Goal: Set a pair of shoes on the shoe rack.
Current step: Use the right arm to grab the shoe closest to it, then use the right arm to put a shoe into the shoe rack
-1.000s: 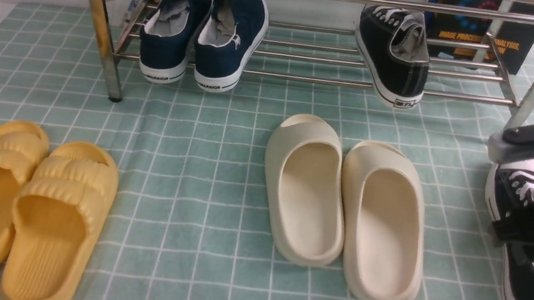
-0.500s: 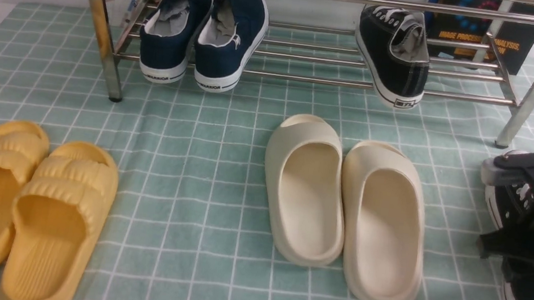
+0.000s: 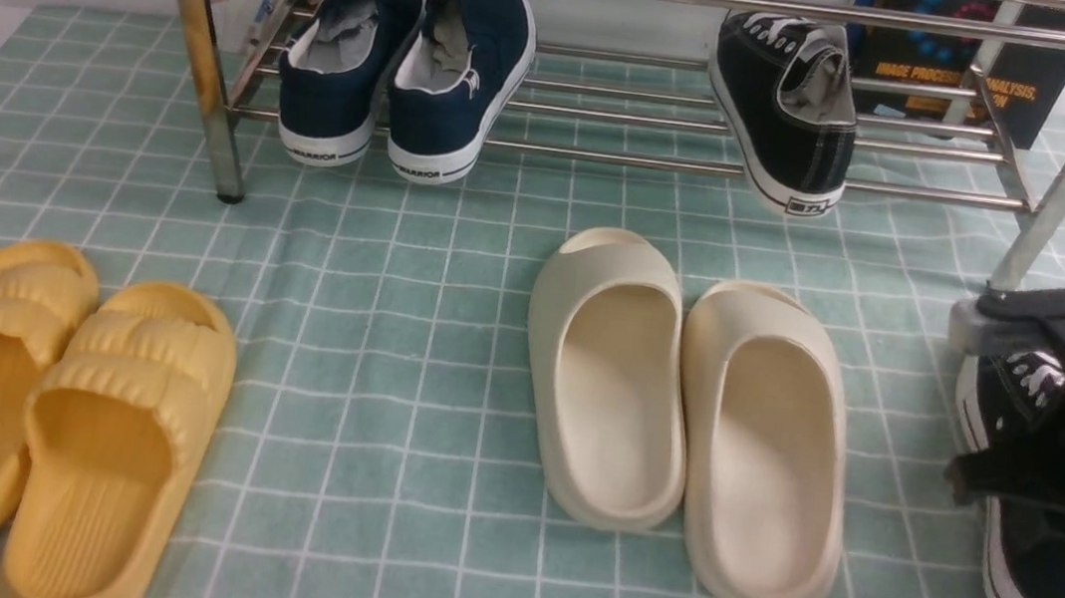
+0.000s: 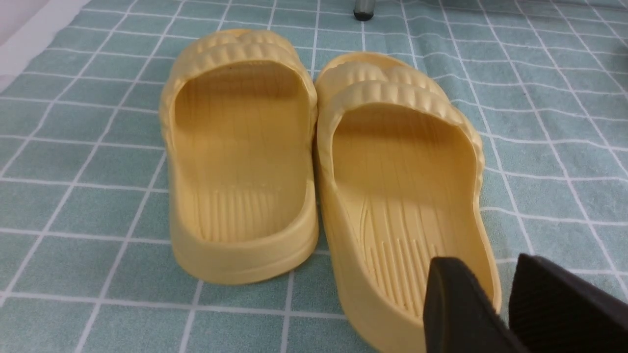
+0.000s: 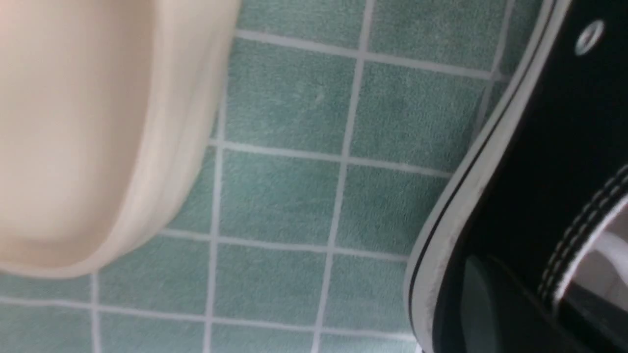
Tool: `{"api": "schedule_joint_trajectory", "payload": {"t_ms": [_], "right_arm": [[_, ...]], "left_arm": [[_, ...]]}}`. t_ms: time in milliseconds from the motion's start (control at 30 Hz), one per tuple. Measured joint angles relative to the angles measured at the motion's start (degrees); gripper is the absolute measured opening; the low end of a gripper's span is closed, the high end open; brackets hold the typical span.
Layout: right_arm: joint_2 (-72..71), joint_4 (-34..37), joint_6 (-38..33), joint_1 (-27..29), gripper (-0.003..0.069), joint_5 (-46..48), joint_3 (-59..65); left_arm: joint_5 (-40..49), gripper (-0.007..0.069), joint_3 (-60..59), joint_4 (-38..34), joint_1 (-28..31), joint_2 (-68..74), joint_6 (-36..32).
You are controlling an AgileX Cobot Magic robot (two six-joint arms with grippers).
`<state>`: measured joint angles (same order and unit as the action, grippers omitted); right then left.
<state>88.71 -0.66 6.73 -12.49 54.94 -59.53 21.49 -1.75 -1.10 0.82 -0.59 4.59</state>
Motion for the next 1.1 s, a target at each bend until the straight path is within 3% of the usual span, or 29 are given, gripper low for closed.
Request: {"api": "schedule_joint_trajectory", "payload": {"t_ms": [433, 700, 1100], "right_arm": [[-0.1, 4.3, -8.4, -0.1, 0.0019, 7.0, -17.0], [12.2, -0.3, -8.8, 0.5, 0.0019, 9.7, -32.4], [30.8, 1.0, -16.0, 2.2, 0.0019, 13.4, -57.6]], "left_arm": [[0.0, 0.0207, 0.0, 0.0, 0.0, 0.0, 0.0], [0.0, 0.0218, 0.0, 0.0, 0.0, 0.0, 0.0], [0.0, 0.0227, 0.0, 0.0, 0.0, 0.0, 0.0]]}}
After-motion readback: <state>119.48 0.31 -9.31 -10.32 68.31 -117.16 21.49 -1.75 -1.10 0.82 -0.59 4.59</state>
